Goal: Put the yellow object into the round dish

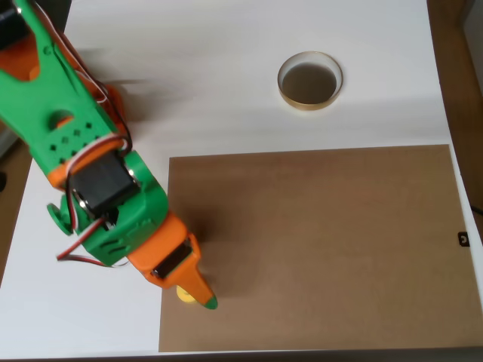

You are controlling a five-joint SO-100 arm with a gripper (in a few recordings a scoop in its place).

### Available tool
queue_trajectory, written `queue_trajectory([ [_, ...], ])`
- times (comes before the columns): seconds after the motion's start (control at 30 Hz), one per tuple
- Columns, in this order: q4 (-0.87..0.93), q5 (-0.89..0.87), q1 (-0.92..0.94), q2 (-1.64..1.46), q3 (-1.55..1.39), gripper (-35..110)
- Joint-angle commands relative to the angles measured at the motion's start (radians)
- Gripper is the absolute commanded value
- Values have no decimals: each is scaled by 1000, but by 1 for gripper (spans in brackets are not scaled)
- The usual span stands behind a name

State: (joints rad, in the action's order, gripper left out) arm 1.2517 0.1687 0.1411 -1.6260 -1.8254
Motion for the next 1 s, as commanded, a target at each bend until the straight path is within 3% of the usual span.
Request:
queue_trajectory([
  [0.0,23,15,6,15,83,33],
  [0.97,-58,32,44,209,130,22],
])
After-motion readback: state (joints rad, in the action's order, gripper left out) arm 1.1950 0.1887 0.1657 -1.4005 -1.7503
